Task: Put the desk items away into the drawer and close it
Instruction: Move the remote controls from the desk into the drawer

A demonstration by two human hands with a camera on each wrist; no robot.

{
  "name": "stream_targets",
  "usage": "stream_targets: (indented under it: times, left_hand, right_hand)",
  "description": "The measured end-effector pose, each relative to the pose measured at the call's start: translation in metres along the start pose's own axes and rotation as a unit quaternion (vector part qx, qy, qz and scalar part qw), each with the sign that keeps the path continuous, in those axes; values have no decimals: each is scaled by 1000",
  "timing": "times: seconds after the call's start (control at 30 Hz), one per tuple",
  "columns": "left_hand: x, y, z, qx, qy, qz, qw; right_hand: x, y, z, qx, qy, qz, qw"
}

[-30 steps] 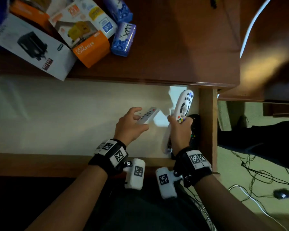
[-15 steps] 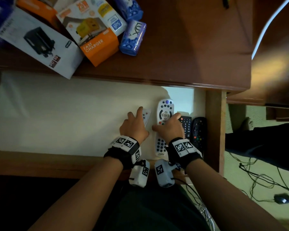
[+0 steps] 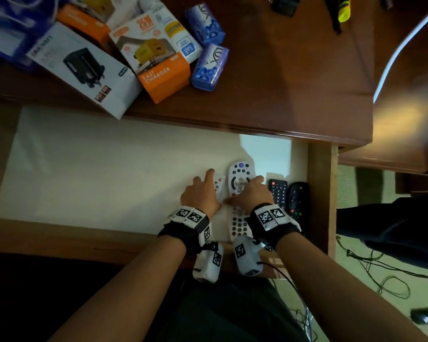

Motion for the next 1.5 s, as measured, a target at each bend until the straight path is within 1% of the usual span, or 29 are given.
stream_targets:
  times: [0.03, 0.1, 0.17, 0.2, 0.3, 0.4, 0.5, 0.67, 0.83, 1.0, 1.17, 1.27, 1.5]
  left_hand:
    - [0, 0, -1, 4, 3, -4, 1000]
    - [0, 0, -3, 9, 12, -10, 1000]
    - [1, 2, -4, 11, 23, -13, 1000]
    - [3, 4, -5, 10, 31, -15, 999]
    - [9, 9, -7, 6, 51, -14, 999]
    - [14, 13, -8, 1, 62, 3, 998]
    - [18, 18, -8, -10, 72, 6, 997]
    - [34, 27, -8, -36, 94, 30, 994]
    - [43, 37, -10, -62, 104, 51, 991]
    - [40, 35, -7, -59, 86, 53, 993]
    - [36, 40, -8, -87, 54, 52, 993]
    - [35, 37, -8, -89, 39, 46, 994]
    - [37, 34, -11, -99, 24, 39, 994]
  right_hand:
    - [0, -4, -2, 5, -7, 0, 1000]
    - [-1, -15, -5, 41, -32, -16, 999]
    - [-10, -28, -8, 88, -83, -61, 991]
    - [-15, -31, -8, 98, -114, -89, 985]
    - [-25, -29, -5, 83, -175, -164, 967]
    - [-24, -24, -1, 70, -196, -208, 956]
    - [-19, -28, 0, 90, -202, -252, 942]
    - [0, -42, 7, 123, -174, -259, 942]
    - [11, -46, 12, 130, -166, -276, 938]
    - [10, -45, 11, 118, -181, -268, 939]
    - [10, -47, 11, 118, -203, -268, 934]
    - [9, -45, 12, 115, -210, -266, 934]
    - [12, -46, 12, 90, -216, -264, 936]
Point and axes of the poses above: each hand's wrist, its own z-axis towards the middle knuckle, its own y-axis out of the palm, x = y × z, the point moved 8 cm from there along z, towards the middle knuckle, and after that the axes turned 9 degrees about -z, right-handed, at the moved point
